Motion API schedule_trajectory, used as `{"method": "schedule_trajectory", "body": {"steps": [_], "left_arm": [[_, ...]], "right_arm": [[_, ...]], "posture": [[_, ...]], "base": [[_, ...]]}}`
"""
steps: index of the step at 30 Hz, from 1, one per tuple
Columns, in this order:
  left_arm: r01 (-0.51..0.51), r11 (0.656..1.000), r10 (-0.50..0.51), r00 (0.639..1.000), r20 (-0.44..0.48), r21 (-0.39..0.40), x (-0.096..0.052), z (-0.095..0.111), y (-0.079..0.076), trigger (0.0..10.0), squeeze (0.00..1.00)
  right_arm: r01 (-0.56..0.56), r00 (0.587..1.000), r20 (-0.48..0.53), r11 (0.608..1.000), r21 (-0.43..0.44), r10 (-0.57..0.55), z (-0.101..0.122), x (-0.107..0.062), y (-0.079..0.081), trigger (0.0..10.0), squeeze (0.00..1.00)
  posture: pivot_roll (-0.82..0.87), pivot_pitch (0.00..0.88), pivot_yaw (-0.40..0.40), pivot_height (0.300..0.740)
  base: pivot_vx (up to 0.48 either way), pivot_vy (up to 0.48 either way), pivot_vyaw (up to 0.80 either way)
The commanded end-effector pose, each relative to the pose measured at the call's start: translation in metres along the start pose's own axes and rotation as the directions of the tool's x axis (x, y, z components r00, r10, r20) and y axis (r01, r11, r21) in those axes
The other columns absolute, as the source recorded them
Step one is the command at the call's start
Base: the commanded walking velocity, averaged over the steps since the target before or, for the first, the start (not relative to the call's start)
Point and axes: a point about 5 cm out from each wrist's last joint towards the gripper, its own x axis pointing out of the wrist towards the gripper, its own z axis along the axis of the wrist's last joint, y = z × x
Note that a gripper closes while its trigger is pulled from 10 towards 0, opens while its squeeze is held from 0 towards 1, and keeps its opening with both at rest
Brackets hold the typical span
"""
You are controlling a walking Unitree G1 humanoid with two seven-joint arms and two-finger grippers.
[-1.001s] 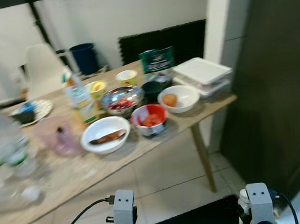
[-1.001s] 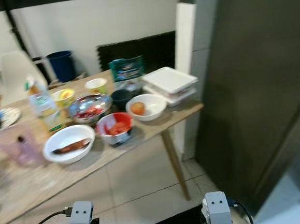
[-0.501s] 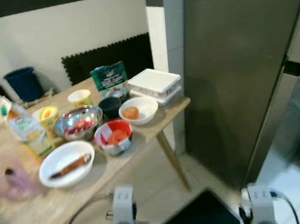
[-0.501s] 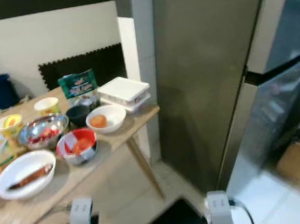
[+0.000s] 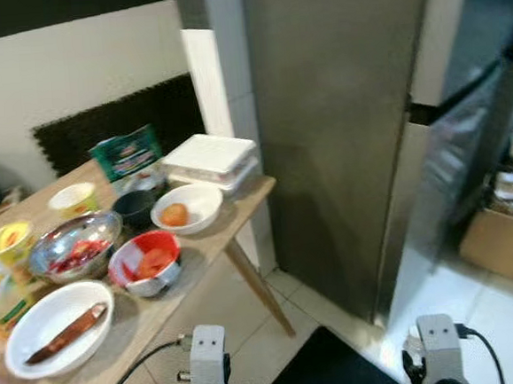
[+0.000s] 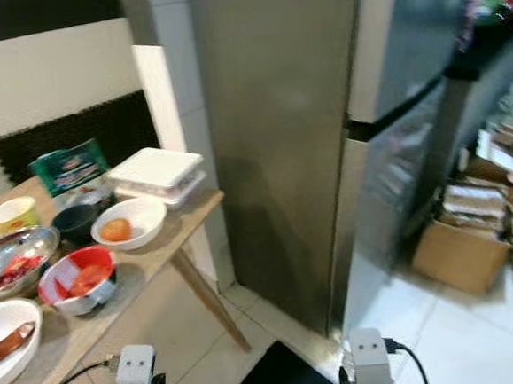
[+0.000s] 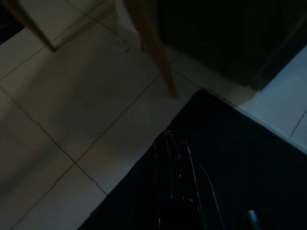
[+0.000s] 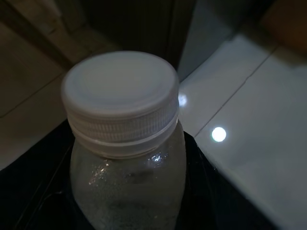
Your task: Restocking fridge
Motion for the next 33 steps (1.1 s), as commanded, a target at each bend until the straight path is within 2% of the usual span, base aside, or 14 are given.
{"method": "schedule_trajectory", "body": {"steps": [1,17,23,25,33], "left_arm": [[-0.006,1.000,0.006,1.000,-0.010,0.021,-0.003,-0.005,0.004,10.0,0.00],[0.005,1.000,-0.004,1.000,-0.006,0.031,-0.002,-0.003,0.004,10.0,0.00],[-0.015,1.000,0.015,1.000,0.001,0.011,-0.003,-0.003,0.003,10.0,0.00],[-0.026,1.000,0.026,1.000,0.007,-0.001,-0.003,-0.003,0.004,10.0,0.00],[-0.069,0.997,0.069,0.998,0.001,-0.022,-0.008,-0.008,0.008,10.0,0.00]], "right_arm": [[0.017,1.000,0.017,1.000,0.007,-0.017,0.005,0.001,-0.005,10.0,0.00],[0.018,1.000,0.018,1.000,0.008,-0.019,0.005,0.001,-0.004,10.0,0.00],[-0.005,1.000,0.020,1.000,-0.015,0.005,0.007,0.002,-0.004,10.0,0.00],[-0.039,0.999,0.028,0.998,-0.052,0.040,0.011,0.004,0.000,10.0,0.00],[-0.073,0.997,0.032,0.996,-0.056,0.075,0.016,0.006,0.003,10.0,0.00]], "posture": [[-0.02,0.068,0.074,0.740],[-0.03,0.067,0.075,0.740],[-0.02,0.071,0.049,0.740],[-0.02,0.074,0.033,0.740],[0.01,0.085,-0.008,0.740]], "base": [[0.000,0.000,-0.80],[0.000,0.000,-0.80],[0.000,0.000,-0.80],[0.000,0.000,0.00],[0.000,0.000,0.00]]}}
